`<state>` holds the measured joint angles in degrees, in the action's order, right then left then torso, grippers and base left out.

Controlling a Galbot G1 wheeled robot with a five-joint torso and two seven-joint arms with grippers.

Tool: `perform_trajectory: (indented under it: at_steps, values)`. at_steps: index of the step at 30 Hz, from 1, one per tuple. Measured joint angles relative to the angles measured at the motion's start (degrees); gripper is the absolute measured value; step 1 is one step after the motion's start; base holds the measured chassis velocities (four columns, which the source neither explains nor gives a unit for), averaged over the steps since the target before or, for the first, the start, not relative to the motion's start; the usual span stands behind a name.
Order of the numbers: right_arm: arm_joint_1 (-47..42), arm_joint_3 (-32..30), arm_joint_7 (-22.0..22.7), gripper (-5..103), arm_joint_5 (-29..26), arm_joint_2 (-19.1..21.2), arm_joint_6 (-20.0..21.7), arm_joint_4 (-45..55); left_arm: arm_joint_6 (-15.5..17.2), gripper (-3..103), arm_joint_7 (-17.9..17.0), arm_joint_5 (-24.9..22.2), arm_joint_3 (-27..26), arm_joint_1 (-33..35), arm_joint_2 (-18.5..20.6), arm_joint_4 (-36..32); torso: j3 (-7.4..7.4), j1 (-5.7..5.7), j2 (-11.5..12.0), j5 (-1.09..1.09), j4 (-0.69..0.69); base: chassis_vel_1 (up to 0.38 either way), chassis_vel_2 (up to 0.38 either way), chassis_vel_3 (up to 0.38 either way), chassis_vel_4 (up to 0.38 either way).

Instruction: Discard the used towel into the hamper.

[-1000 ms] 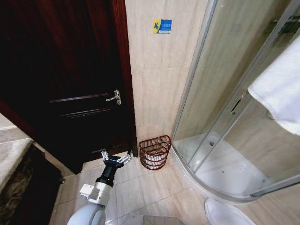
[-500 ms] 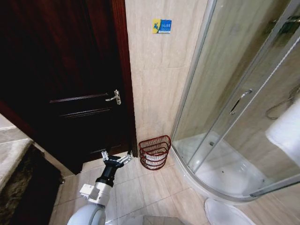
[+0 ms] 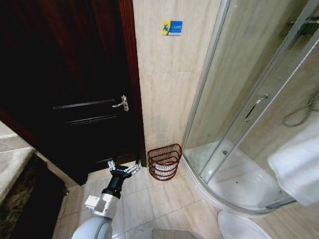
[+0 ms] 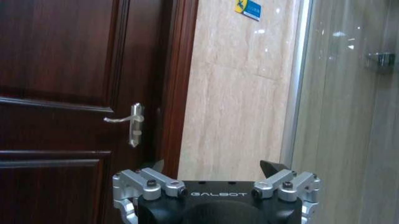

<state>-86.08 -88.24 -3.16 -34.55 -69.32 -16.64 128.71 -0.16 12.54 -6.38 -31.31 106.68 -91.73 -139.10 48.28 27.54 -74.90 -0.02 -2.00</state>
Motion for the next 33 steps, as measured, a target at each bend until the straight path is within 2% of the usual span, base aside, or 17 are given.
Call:
perform_trajectory:
  at_steps: [4, 9, 12, 22, 33]
  values:
    - [-1.45, 1.96, -0.57, 5, 1.29, -3.31, -4.43, -1.21, 0.0, 100, 0.0, 0.0, 0.0, 0.0, -0.01, 0.0, 0.0, 0.0, 0.0, 0.01, 0.0, 0.0, 0.0, 0.0, 0.0]
    - [-2.04, 3.46, -1.32, 5, 2.36, -5.52, -7.48, -2.18, 0.0, 100, 0.0, 0.0, 0.0, 0.0, -0.01, 0.0, 0.0, 0.0, 0.0, 0.01, 0.0, 0.0, 0.0, 0.0, 0.0]
    - [-3.22, 5.61, -1.99, 5, 3.92, -7.74, -10.67, -3.03, 0.0, 100, 0.0, 0.0, 0.0, 0.0, -0.01, 0.0, 0.0, 0.0, 0.0, 0.01, 0.0, 0.0, 0.0, 0.0, 0.0]
    - [-3.52, 9.8, -0.82, 5, 7.76, -11.76, -16.23, -6.97, 0.0, 100, 0.0, 0.0, 0.0, 0.0, -0.01, 0.0, 0.0, 0.0, 0.0, 0.02, 0.0, 0.0, 0.0, 0.0, 0.0]
    - [-3.69, 14.88, -2.37, 5, 13.49, -14.5, -21.58, -13.04, 0.0, 100, 0.0, 0.0, 0.01, 0.0, -0.01, 0.0, 0.0, 0.0, 0.0, 0.04, -0.02, 0.0, 0.0, 0.0, 0.0]
